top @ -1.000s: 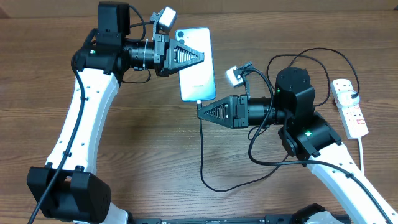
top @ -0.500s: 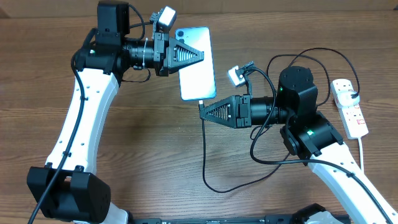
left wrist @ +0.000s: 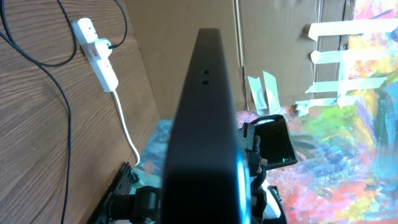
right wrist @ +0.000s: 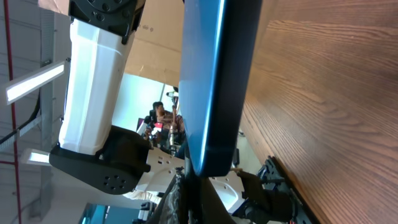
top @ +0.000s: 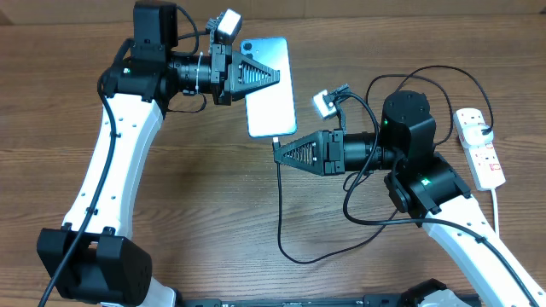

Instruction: Plug charger to phone and switch on socket

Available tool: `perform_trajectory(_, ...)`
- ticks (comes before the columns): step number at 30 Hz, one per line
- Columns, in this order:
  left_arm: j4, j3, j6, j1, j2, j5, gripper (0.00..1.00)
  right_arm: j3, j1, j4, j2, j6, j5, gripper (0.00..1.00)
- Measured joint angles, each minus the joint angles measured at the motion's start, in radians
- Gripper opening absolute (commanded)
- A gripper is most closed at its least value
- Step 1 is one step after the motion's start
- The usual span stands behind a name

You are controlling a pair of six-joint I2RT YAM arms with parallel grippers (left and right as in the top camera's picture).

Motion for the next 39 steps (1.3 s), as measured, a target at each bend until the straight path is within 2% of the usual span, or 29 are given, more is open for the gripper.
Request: perform_trajectory(39,0.001,0.0,-0.007,-0.021,0.0,-0.03,0.04,0.0,0.0,0.006,0.0,0.01,0.008,0.04)
